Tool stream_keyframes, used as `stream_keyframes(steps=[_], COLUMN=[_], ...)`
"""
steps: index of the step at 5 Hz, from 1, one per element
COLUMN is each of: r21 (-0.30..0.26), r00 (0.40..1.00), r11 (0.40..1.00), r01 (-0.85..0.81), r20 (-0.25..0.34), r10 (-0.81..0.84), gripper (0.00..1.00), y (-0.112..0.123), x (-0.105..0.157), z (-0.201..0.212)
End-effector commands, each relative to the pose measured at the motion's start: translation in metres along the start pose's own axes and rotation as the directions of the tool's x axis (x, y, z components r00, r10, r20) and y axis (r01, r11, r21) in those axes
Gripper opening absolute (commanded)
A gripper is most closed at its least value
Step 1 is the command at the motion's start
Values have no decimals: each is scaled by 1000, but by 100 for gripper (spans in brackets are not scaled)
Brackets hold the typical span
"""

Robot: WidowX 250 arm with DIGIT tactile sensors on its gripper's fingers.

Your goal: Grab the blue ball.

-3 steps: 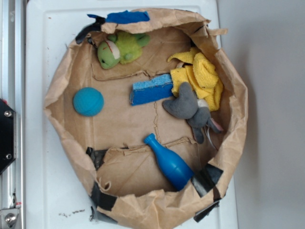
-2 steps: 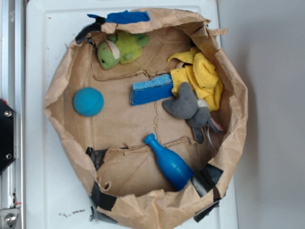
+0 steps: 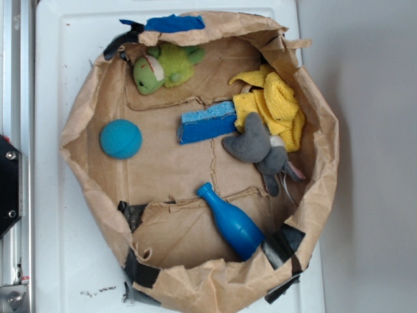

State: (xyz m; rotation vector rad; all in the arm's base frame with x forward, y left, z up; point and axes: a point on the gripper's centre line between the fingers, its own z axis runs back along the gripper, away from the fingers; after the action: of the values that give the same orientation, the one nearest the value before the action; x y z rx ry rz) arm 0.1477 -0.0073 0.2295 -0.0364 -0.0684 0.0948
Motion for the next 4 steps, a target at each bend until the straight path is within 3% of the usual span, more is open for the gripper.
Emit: stream_keyframes(steps=[1, 2, 3, 4], r21=[24, 55, 41, 62], r00=[998, 998, 994, 991], r11=[999, 998, 994, 989], r01=[-35, 27, 97, 134], r20=[53, 56, 39, -10], r10=[33, -30, -98, -133], gripper=[100, 100, 100, 100], y=[25, 32, 36, 34], x=[42, 60, 82, 92], z=[-12, -27, -41, -65])
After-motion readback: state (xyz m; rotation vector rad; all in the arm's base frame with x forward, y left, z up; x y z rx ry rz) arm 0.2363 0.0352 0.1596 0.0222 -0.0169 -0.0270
